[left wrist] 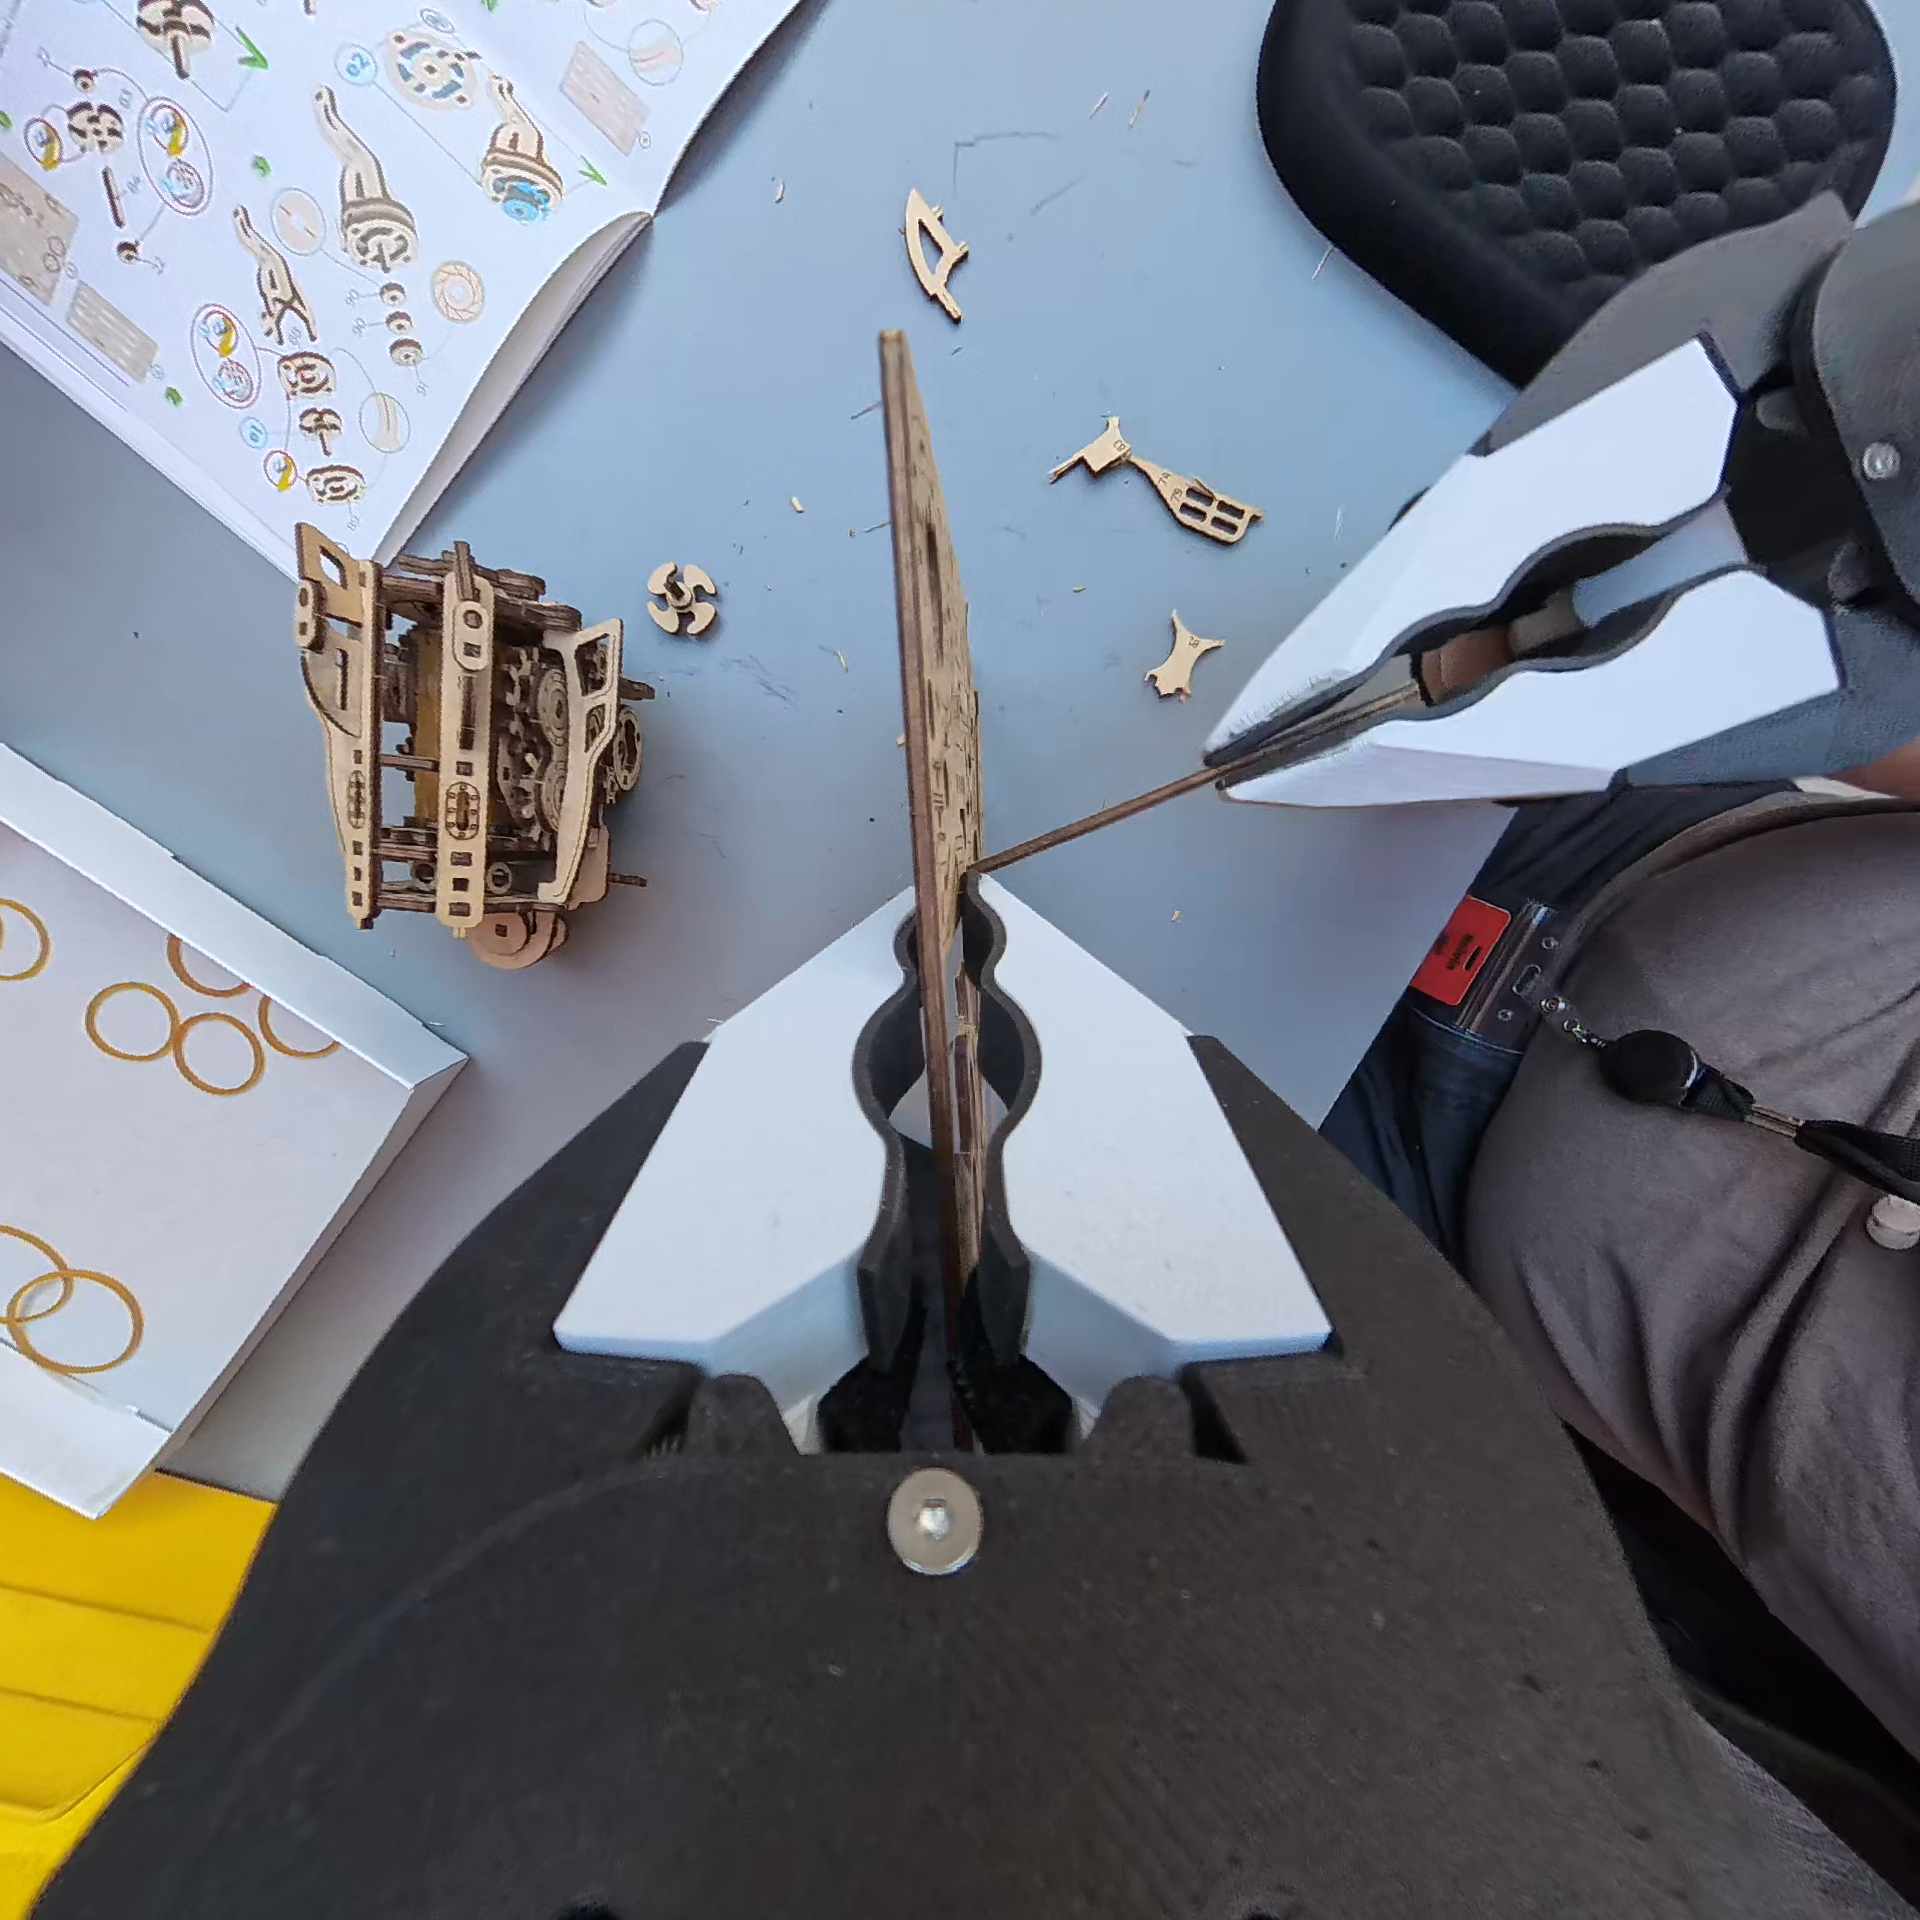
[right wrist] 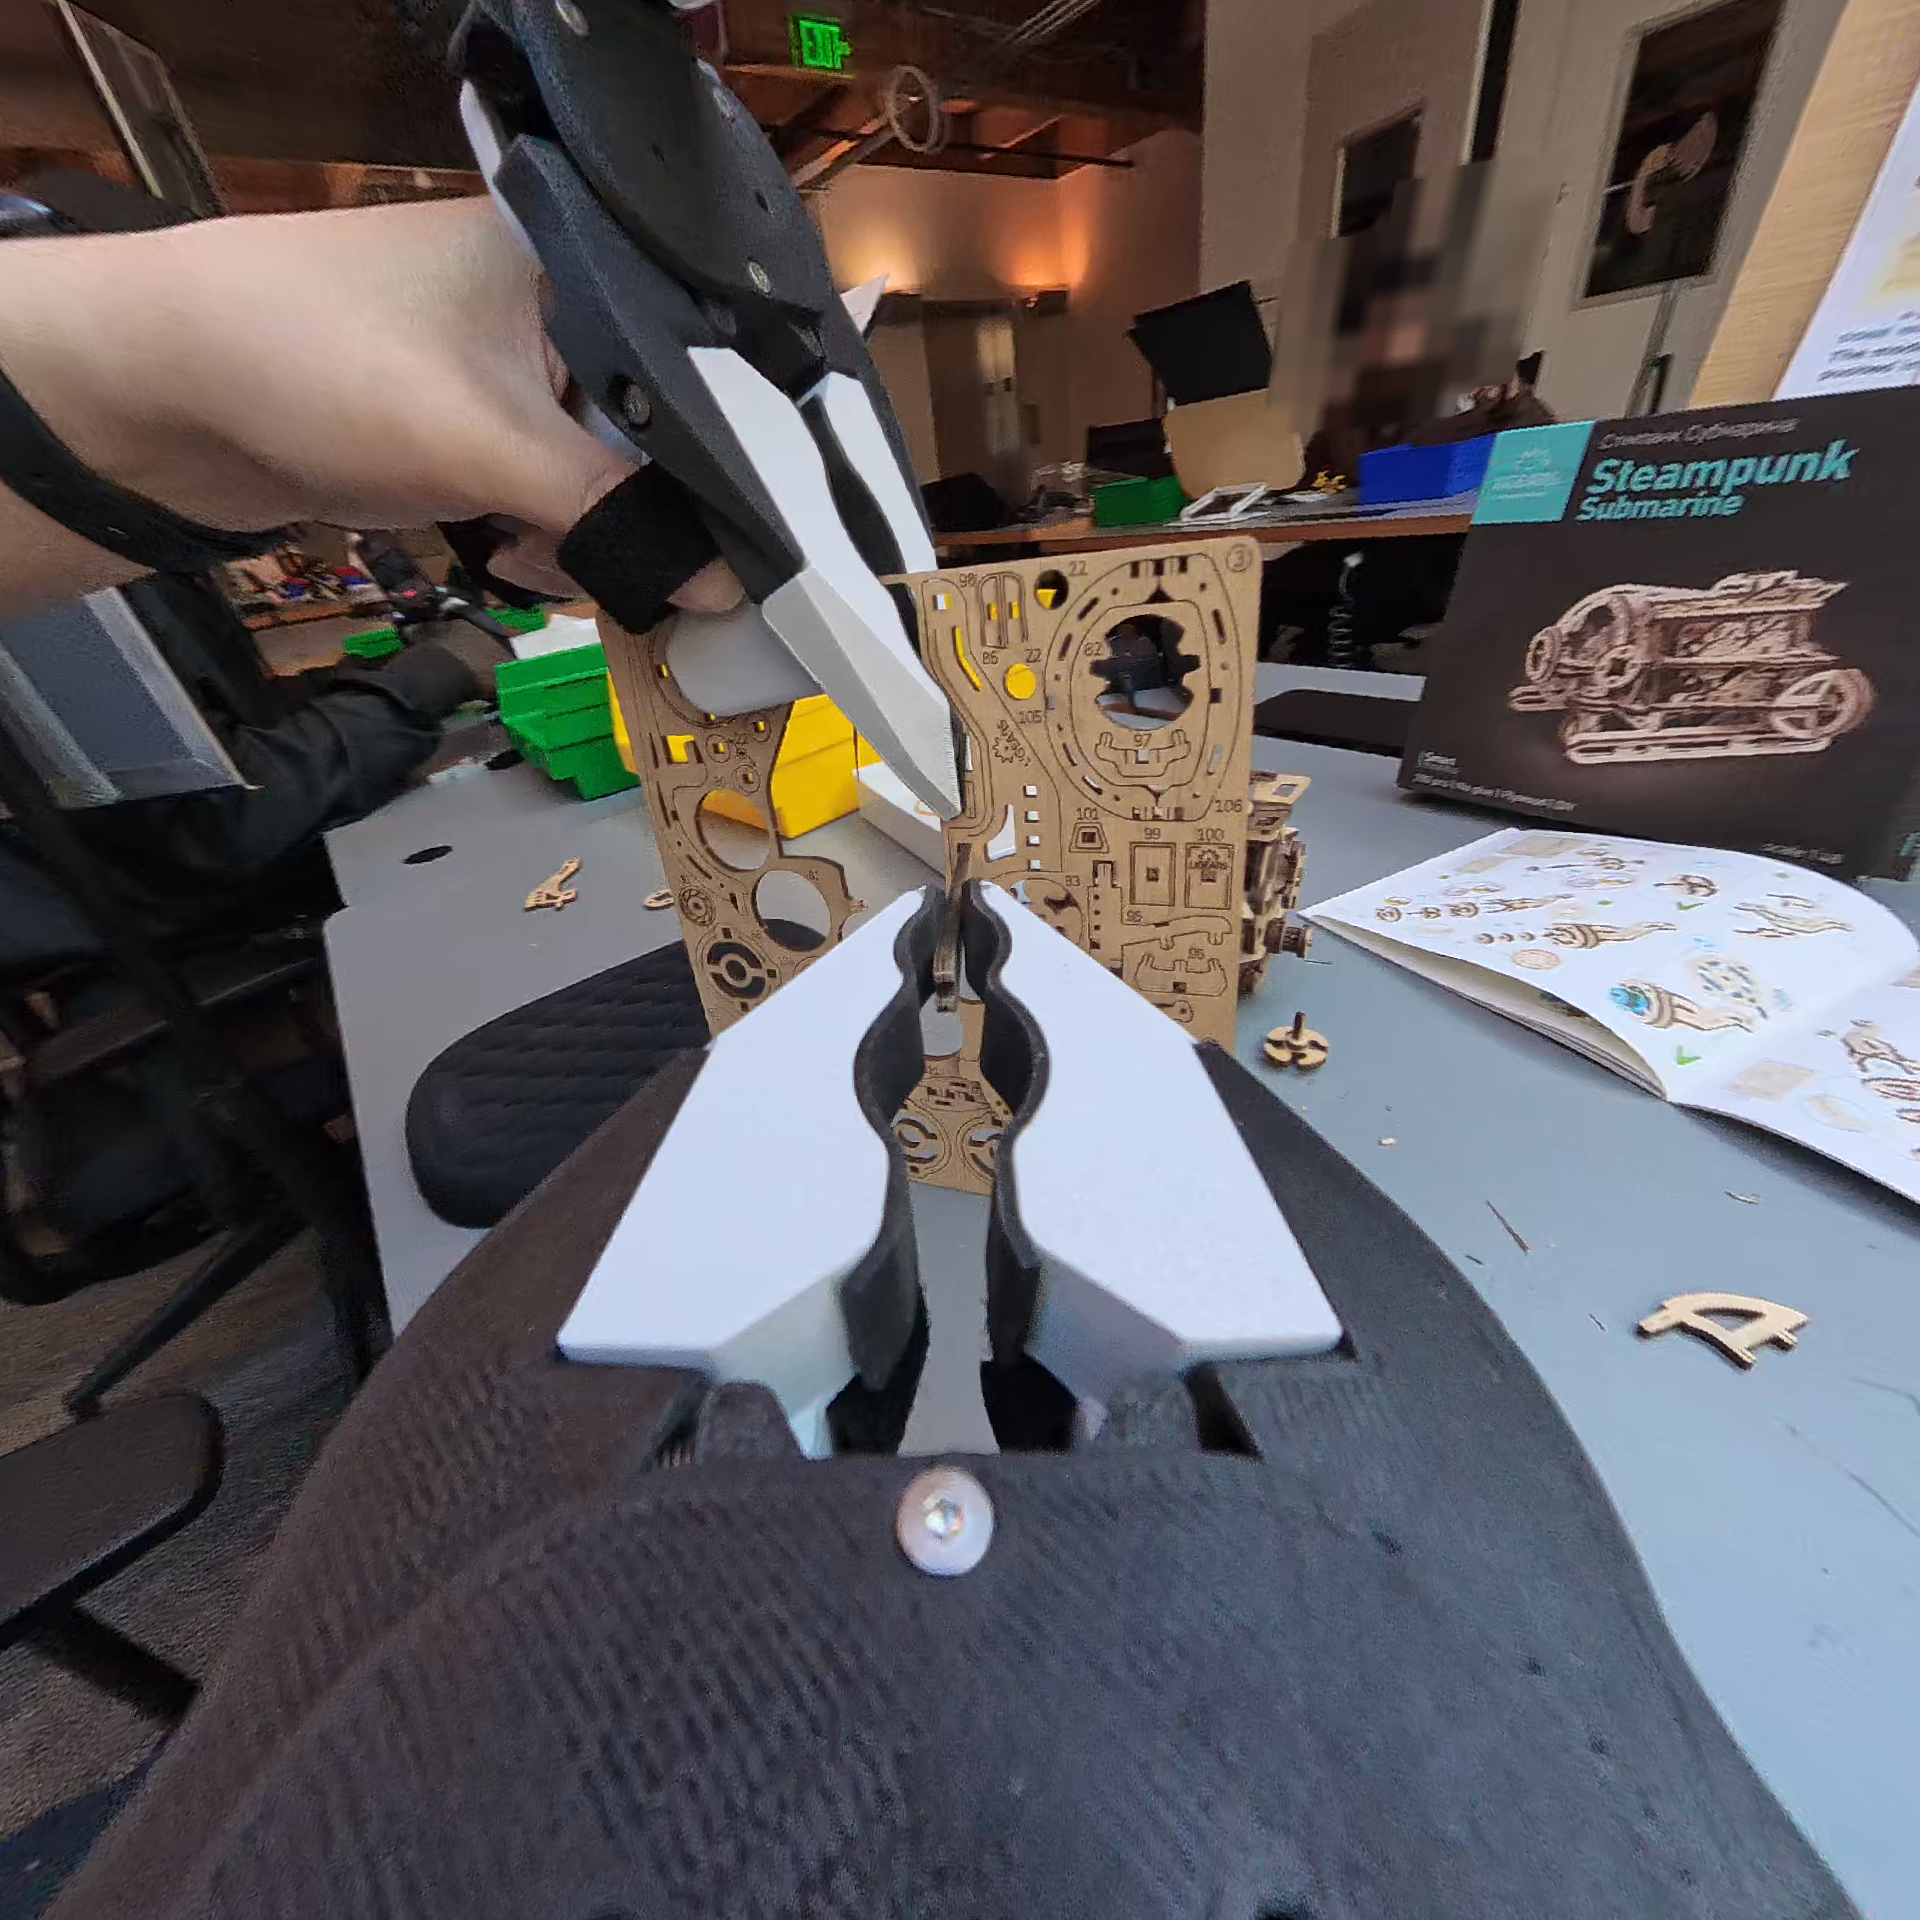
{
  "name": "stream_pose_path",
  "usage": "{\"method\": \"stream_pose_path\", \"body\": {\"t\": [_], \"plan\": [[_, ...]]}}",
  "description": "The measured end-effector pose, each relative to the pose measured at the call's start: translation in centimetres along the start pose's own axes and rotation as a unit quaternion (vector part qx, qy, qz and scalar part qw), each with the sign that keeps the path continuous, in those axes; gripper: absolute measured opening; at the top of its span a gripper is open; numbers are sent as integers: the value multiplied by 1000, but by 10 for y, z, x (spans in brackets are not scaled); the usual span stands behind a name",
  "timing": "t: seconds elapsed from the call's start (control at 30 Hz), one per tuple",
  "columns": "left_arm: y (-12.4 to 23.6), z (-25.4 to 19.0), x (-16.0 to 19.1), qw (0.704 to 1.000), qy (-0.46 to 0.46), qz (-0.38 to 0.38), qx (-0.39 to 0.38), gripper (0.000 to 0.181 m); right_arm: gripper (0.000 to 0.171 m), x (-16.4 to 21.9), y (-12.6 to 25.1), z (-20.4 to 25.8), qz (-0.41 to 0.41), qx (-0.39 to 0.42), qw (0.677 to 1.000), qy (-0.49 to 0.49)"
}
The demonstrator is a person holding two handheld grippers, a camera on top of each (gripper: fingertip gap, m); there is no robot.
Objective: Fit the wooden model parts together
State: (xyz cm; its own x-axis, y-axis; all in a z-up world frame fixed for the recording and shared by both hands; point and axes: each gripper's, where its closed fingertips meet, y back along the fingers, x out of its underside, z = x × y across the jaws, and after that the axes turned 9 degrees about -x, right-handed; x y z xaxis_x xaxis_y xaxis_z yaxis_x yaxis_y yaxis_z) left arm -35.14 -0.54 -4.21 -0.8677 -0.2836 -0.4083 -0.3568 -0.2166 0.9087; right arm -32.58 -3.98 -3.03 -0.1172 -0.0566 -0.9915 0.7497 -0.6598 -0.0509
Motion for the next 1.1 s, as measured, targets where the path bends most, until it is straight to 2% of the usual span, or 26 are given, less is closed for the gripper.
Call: {"method": "stream_pose_path", "body": {"t": [0.17, 0.33, 0.47, 0.6, 0.77, 0.97, 1.1], "plan": [[0, 1, 0, 1000, -18, 0, -8, 2, 2, 2, -3, 6, 11, 53, 997, 60], [-1, 0, 4, 996, -86, -8, -23, 5, 2, 1, -1, 4, 6, 4, 1000, -1], [-4, 0, 5, 992, -118, -2, -48, 10, 2, 1, -1, 3, 22, 5, 1000, 14], [-2, -2, 7, 994, -108, -1, -24, 5, 2, 3, -1, 5, 29, 3, 999, 17], [4, -3, 6, 996, -93, -17, -4, 11, 2, 3, -3, 5, 31, 0, 999, 16], [5, 0, 2, 999, -34, -30, 28, 3, 2, 2, -5, 6, 36, -2, 999, 16], [4, 0, 1, 999, -34, -28, 28, 2, 2, 2, -4, 6, 38, -2, 999, 18]]}}
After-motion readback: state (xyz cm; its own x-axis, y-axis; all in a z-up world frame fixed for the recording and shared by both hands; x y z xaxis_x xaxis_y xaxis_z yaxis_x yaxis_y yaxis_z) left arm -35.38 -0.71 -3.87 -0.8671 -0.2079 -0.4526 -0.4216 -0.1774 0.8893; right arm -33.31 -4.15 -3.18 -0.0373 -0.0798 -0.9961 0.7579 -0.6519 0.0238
